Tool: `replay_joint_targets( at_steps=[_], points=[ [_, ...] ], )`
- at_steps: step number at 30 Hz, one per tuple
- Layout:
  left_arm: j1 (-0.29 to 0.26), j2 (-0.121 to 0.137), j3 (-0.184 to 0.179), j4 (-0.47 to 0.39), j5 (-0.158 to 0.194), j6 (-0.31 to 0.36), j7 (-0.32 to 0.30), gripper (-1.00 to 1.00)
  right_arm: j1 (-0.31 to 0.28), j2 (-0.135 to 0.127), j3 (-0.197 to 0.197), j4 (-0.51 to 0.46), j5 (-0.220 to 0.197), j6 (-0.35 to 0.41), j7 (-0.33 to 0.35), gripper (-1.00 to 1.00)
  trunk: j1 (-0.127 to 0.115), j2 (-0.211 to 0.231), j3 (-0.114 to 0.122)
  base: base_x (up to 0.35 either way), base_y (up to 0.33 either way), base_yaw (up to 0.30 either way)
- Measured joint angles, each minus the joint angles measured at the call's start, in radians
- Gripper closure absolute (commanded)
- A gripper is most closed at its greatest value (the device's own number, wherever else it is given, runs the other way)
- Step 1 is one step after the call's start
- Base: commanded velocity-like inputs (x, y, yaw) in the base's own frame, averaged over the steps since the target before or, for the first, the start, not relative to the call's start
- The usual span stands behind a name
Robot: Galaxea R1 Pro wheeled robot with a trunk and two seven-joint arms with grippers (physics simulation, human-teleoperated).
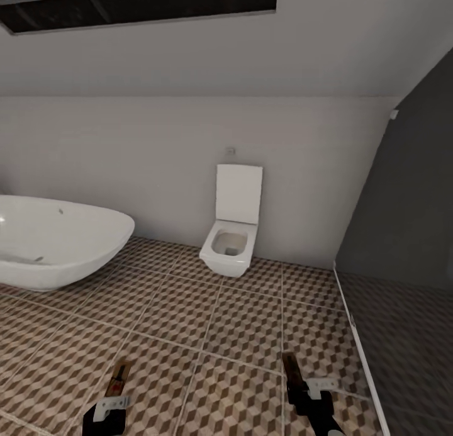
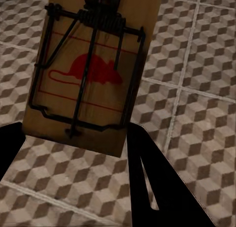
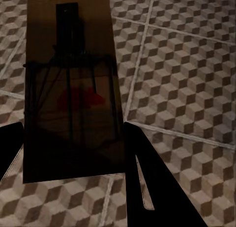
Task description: Take the four mousetraps from the cabinet in the bathroom and place them on the bathroom floor. Make sure all four end up on the same floor surface, and ensure that at least two of them are either under or directly next to the same bathroom sink.
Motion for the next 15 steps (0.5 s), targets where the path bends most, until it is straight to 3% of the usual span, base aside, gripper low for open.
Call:
replay_joint_targets(
  at_steps=[15],
  points=[
    [0.000,0.000,0.000,0.000,0.000,0.000,0.000,1.00,0.000,0.000,0.000,0.000,0.000,0.000,0.000,1.00,0.000,0.000,0.000,0.000,0.000,0.288]
  ],
)
